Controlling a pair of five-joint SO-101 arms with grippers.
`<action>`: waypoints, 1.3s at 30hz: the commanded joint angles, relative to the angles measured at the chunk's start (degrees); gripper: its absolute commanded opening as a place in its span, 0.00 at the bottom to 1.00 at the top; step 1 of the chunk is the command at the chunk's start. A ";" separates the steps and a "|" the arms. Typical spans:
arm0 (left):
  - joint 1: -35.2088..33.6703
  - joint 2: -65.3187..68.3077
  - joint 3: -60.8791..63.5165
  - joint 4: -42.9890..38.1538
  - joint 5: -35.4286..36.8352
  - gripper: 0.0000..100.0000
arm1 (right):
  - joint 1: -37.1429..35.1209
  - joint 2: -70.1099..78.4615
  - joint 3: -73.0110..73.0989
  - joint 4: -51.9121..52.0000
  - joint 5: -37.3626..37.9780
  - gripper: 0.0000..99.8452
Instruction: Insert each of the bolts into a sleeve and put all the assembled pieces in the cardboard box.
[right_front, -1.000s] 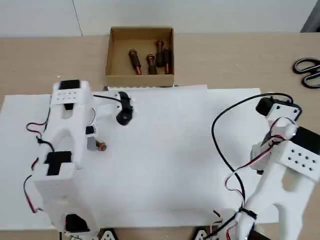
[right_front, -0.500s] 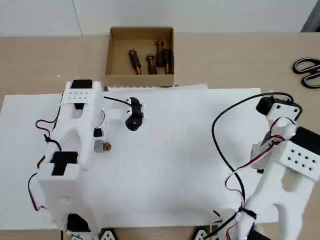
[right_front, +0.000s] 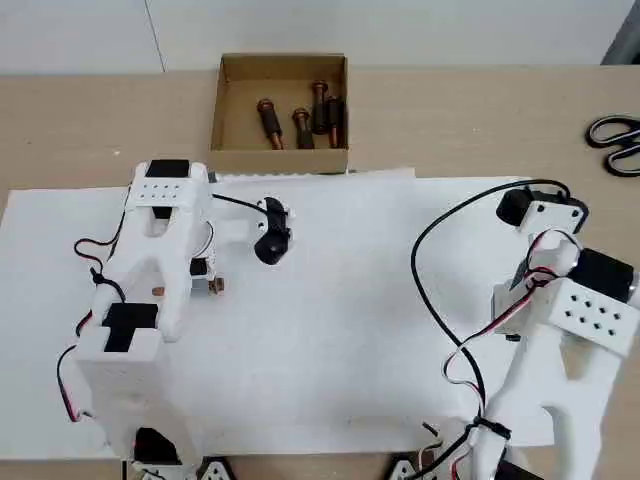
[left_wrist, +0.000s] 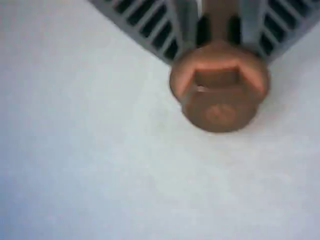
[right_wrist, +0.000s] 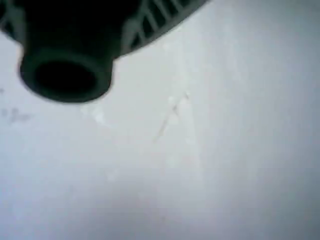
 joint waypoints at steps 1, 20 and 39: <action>0.35 -0.97 -0.66 3.52 -30.95 0.00 | -1.27 -1.80 -0.44 -0.22 0.26 0.00; 4.04 -18.81 -13.49 4.92 8.79 0.00 | -16.84 -14.29 -5.63 5.76 0.35 0.00; 8.35 -49.93 9.80 -1.49 73.05 0.00 | -22.90 -38.11 13.80 -5.49 -21.36 0.00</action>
